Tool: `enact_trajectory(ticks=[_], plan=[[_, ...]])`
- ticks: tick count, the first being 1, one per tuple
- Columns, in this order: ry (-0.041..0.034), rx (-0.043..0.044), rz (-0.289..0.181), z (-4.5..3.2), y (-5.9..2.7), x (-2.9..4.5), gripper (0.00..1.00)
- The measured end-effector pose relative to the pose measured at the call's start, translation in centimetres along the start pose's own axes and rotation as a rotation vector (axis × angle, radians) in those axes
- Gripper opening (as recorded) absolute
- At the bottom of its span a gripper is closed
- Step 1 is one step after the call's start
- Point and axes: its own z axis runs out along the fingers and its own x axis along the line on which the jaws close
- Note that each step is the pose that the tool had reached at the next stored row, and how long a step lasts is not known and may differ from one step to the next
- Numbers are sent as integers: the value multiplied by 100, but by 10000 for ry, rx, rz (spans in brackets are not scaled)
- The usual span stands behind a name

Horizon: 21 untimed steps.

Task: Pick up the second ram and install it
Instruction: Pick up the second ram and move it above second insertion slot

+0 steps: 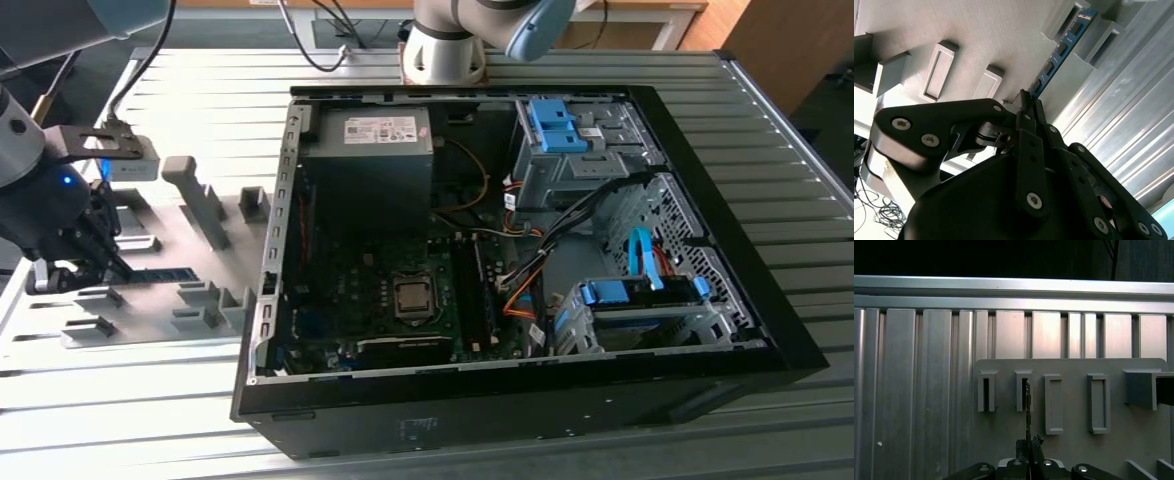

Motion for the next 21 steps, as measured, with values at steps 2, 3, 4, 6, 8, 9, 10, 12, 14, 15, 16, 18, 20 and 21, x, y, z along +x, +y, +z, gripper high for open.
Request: enact_trajectory(ticks=[2, 3, 4, 6, 8, 9, 10, 12, 14, 15, 16, 18, 20, 21], plan=[[0, 0, 0, -2, 0, 0, 14], [2, -3, 0, -6, 0, 0, 14], [4, -5, 1, -16, 1, 0, 14], [1, -1, 0, -36, 0, -1, 14], [0, 1, 0, -49, 0, -2, 14], [-2, 2, 0, -50, 0, -2, 14], [0, 0, 0, -54, 1, -2, 14], [0, 0, 0, -57, 1, -2, 14], [1, -1, 0, -61, 1, -2, 14], [2, -2, 0, -65, 1, -2, 14], [1, -1, 0, -68, 1, -2, 14], [-1, 1, 0, -71, 1, -2, 14], [0, 0, -1, -74, 1, -2, 14], [0, 1, 0, -75, 1, -2, 14]])
